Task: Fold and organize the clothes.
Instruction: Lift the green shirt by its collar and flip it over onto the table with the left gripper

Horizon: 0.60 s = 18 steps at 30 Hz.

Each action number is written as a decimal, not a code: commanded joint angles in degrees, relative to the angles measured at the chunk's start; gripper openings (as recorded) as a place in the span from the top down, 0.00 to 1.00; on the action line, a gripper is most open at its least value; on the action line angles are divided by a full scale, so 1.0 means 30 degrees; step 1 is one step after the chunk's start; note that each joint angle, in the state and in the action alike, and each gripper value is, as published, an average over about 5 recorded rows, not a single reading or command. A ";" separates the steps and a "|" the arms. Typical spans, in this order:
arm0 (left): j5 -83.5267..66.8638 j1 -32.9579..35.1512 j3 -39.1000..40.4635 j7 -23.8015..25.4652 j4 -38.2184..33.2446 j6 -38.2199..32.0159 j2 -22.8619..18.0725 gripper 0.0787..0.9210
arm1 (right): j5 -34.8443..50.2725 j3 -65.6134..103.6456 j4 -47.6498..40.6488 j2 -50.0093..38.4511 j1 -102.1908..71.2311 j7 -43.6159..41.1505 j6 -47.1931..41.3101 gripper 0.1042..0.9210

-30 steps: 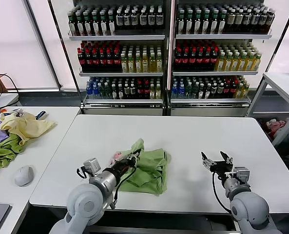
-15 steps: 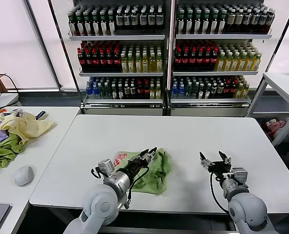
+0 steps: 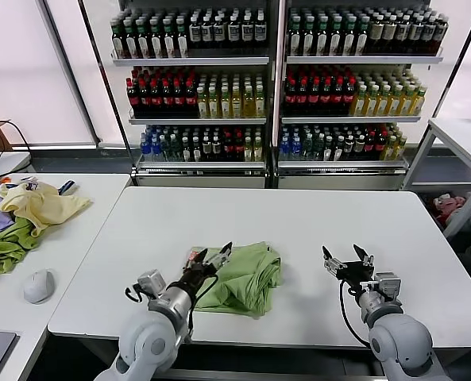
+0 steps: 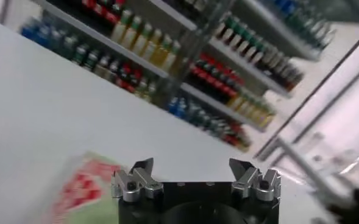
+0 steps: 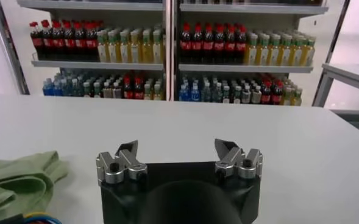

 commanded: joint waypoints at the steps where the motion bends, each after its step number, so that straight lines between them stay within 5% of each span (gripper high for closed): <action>1: 0.9346 0.1896 -0.0222 0.0057 0.1647 -0.0189 0.0863 0.12 | -0.0014 -0.0017 0.0025 -0.0005 0.0015 0.0001 0.0012 0.12; 18: 0.6546 0.0601 0.0432 0.0224 0.1994 0.1284 0.0444 0.14 | 0.0164 0.0432 0.0625 -0.0303 -0.0356 -0.0014 0.0000 0.12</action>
